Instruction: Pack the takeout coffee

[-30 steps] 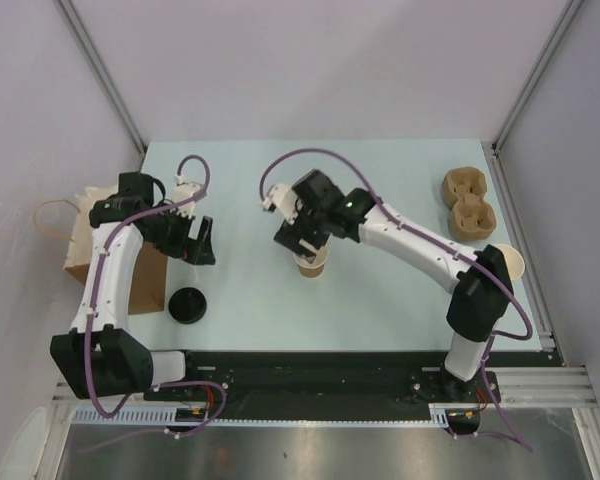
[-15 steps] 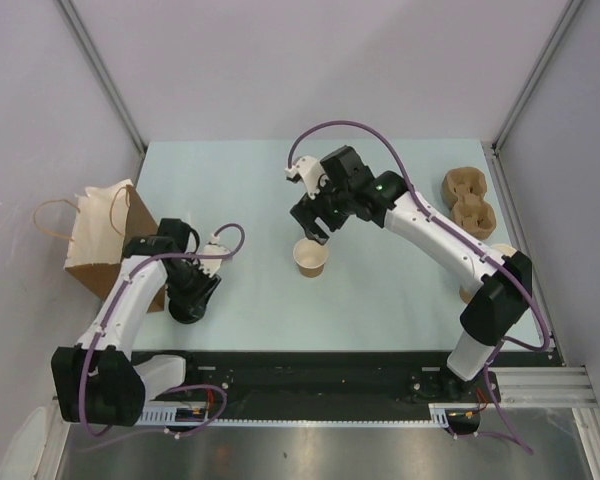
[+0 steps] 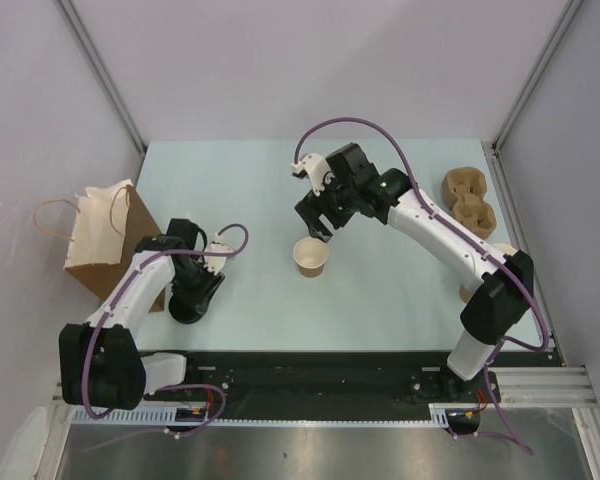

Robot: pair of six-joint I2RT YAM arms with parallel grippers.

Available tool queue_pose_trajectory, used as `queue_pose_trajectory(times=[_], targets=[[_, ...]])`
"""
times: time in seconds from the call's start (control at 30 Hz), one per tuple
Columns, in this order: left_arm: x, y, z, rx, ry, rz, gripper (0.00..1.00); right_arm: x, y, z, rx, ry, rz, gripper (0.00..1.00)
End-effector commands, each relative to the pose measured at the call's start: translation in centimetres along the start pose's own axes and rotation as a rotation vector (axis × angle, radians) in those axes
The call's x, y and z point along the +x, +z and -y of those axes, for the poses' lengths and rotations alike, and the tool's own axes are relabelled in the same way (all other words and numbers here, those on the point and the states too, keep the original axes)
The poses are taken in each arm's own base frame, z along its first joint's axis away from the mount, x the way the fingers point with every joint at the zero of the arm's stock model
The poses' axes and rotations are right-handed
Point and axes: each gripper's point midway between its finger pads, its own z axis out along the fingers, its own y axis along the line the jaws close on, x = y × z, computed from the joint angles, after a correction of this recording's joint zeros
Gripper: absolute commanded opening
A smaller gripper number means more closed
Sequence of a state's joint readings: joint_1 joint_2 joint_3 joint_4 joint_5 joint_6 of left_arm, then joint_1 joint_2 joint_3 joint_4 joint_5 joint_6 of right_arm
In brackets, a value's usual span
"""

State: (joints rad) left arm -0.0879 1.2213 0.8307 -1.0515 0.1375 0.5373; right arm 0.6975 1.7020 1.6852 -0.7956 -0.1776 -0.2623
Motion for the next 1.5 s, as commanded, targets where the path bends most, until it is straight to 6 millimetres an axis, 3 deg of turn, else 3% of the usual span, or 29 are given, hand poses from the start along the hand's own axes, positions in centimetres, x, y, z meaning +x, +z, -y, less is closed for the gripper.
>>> queue_pose_trajectory(times=[0.0, 1.03, 1.47], targets=[[-0.3, 0.8, -0.5, -0.023, -0.021, 0.002, 0.47, -0.9, -1.3, 0.0, -0.006, 0.013, 0.042, 0.9], [0.2, 2.8, -0.7, 0.001, -0.035, -0.065, 0.36, -0.5, -1.0, 0.7, -0.021, 0.045, 0.034, 0.9], [0.4, 3.0, -0.6, 0.008, -0.037, -0.08, 0.25, -0.5, -1.0, 0.8, -0.027, 0.052, 0.037, 0.9]])
